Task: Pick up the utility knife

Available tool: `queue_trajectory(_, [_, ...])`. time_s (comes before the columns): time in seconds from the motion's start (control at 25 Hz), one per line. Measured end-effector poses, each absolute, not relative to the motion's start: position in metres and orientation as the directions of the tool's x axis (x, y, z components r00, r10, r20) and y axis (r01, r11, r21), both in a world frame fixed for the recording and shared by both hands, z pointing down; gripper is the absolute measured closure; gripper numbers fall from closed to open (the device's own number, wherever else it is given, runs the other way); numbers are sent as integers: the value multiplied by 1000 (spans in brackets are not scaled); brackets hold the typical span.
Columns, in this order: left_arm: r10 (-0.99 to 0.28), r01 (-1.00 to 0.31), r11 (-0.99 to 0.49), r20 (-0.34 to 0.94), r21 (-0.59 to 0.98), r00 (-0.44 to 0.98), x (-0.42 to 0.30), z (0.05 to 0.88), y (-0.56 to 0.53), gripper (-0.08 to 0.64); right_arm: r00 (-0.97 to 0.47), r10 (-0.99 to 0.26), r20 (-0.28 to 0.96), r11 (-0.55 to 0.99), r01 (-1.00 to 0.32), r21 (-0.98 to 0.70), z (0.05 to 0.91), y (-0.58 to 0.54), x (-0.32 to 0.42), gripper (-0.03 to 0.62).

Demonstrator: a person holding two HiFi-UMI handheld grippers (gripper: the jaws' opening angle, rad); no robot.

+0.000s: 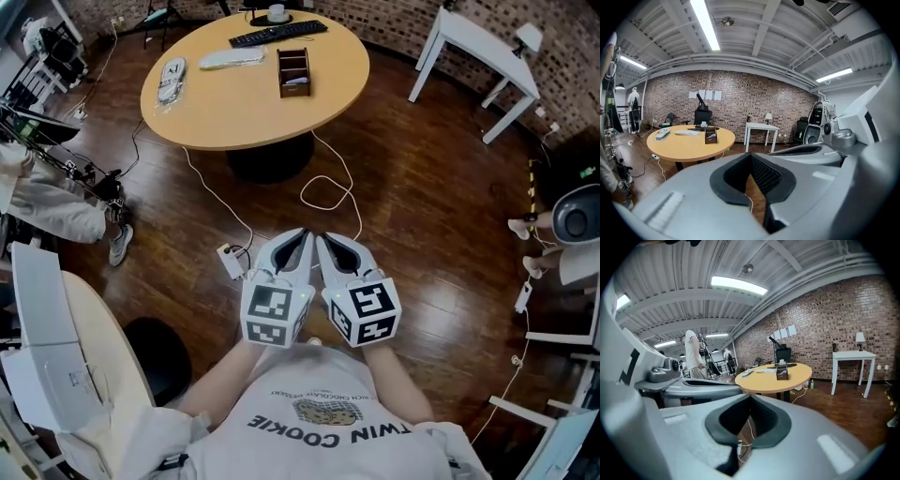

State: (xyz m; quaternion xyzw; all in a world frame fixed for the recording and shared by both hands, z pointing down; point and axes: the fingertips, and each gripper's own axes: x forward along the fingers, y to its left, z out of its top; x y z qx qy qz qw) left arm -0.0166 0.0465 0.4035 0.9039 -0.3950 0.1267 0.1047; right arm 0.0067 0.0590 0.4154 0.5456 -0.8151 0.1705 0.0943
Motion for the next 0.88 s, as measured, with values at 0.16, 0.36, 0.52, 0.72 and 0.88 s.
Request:
queue_trajectory(0.16, [-665, -721, -685, 315, 104, 677, -18, 402, 12, 557, -362, -865, 347, 320, -931, -174, 412, 26, 5, 591])
queue_trajectory(0.36, [-640, -695, -712, 312, 103, 702, -22, 400, -31, 557, -334, -872, 359, 288, -941, -177, 414, -16, -2, 591])
queue_trajectory(0.52, [-619, -677, -726, 316, 119, 719, -31, 403, -59, 557, -316, -878, 360, 265, -947, -184, 414, -44, -11, 591])
queue_trajectory(0.72, [-608, -667, -732, 310, 135, 731, -37, 404, -84, 557, -288, -884, 369, 240, -956, -170, 414, -65, -15, 591])
queue_trajectory(0.88, [-594, -651, -746, 305, 138, 745, -32, 405, -97, 557, -271, -886, 377, 224, -961, -164, 417, -78, -11, 591])
